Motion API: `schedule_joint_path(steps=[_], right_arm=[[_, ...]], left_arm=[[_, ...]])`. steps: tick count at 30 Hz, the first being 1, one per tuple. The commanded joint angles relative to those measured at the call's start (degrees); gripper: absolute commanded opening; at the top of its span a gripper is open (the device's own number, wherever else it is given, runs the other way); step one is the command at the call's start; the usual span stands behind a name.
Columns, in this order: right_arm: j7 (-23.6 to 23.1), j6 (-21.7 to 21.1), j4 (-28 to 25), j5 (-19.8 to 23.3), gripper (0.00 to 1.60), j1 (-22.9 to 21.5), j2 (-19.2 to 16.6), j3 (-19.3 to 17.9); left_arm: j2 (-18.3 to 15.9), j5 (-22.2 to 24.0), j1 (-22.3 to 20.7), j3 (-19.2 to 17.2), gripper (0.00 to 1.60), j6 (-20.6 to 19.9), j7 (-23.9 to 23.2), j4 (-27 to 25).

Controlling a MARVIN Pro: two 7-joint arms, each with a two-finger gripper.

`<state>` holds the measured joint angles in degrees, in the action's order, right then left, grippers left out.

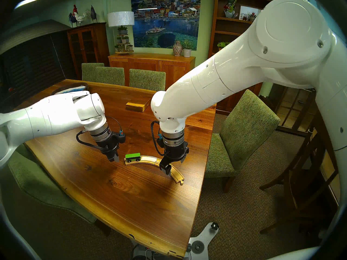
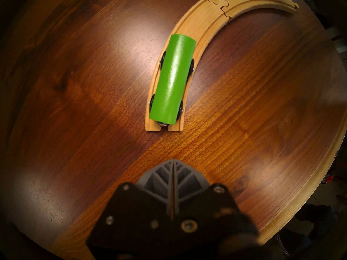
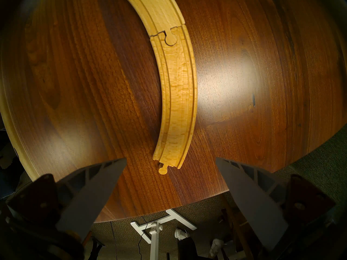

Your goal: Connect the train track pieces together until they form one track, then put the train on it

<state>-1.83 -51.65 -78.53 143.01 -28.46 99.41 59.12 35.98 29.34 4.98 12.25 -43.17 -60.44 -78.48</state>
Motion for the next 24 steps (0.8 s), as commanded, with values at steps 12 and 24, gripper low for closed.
schedule_joint_path(steps=[12,24], right_arm=[[-0.03,-0.07,0.42,0.02,1.6,-1.32,-0.56,-0.23],[-0.03,-0.07,0.43,0.01,1.6,-1.31,-0.55,-0.23]], left_arm=[[4.01,2.76,0.3,-2.72,0.0,2.5,0.25,5.44],[6.57,3.5,0.96,-3.28,0.0,3.01,1.44,7.16]])
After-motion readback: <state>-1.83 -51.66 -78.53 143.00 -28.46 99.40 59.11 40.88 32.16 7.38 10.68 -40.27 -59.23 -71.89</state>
